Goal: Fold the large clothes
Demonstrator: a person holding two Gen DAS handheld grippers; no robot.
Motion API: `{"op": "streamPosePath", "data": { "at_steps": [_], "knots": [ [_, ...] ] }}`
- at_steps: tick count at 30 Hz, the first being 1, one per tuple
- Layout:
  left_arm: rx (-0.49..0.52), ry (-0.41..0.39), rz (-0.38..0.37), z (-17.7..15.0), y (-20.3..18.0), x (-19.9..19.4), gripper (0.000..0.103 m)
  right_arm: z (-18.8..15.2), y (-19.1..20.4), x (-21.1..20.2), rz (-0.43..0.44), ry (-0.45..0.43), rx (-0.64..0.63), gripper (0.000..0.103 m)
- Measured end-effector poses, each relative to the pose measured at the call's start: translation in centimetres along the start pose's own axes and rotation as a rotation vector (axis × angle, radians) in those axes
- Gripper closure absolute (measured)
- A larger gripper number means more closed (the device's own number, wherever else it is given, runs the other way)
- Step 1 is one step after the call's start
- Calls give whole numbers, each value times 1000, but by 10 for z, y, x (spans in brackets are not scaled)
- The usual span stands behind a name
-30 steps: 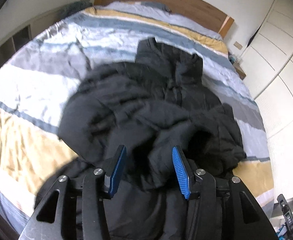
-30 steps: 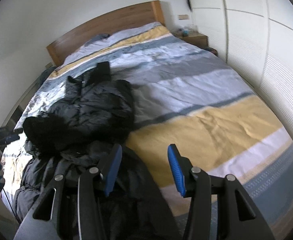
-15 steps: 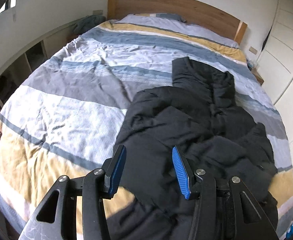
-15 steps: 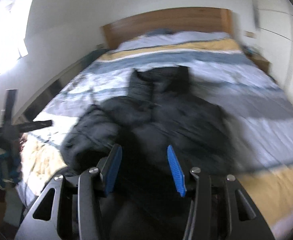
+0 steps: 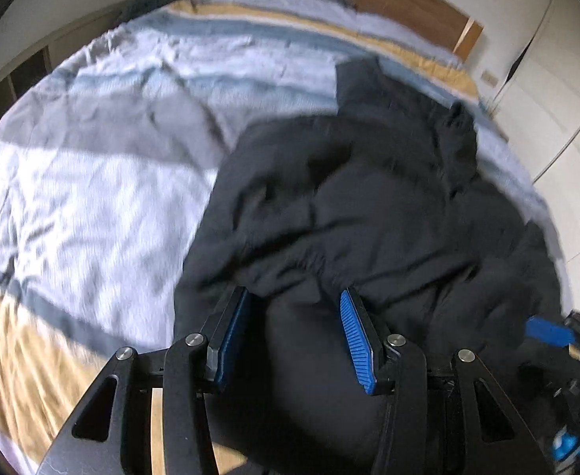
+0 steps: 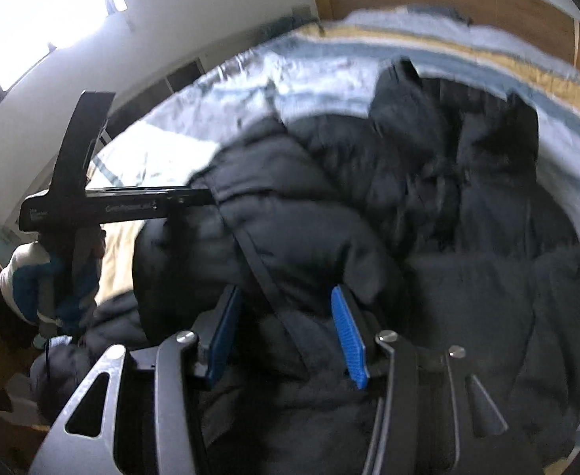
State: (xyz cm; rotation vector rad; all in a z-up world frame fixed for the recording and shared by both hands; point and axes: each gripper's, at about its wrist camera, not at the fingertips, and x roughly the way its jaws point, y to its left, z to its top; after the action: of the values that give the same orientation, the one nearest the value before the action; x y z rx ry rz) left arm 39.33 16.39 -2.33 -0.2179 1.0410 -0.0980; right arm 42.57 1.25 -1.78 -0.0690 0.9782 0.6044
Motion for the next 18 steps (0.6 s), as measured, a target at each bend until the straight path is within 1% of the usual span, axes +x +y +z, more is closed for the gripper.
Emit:
{"op": "streamPosePath", "data": {
  "at_steps": [4,7,9,11,13,15,18],
  "knots": [
    [-32,84,37,-22,-3,0,56,-17,-12,-5,-10,94,25,57],
    [-41,155,67,-21,-11,-21,56,-17,-12,-16,-38,164,21,57],
    [-46,179,73,-16,-15,-38,56,-14,-15,-27,-66,212,32,57],
    [-44,172,81,-6,-20,-66,56,-9,-18,-44,-70,223,55,57],
    [-54,159,73,4,-22,-89,56,-3,-21,-64,-80,216,64,57],
    [-62,145,74,11,-26,-105,56,3,-27,-87,-96,201,84,57],
    [-72,108,74,26,-29,-120,56,12,-41,-107,-121,178,118,57]
  ]
}}
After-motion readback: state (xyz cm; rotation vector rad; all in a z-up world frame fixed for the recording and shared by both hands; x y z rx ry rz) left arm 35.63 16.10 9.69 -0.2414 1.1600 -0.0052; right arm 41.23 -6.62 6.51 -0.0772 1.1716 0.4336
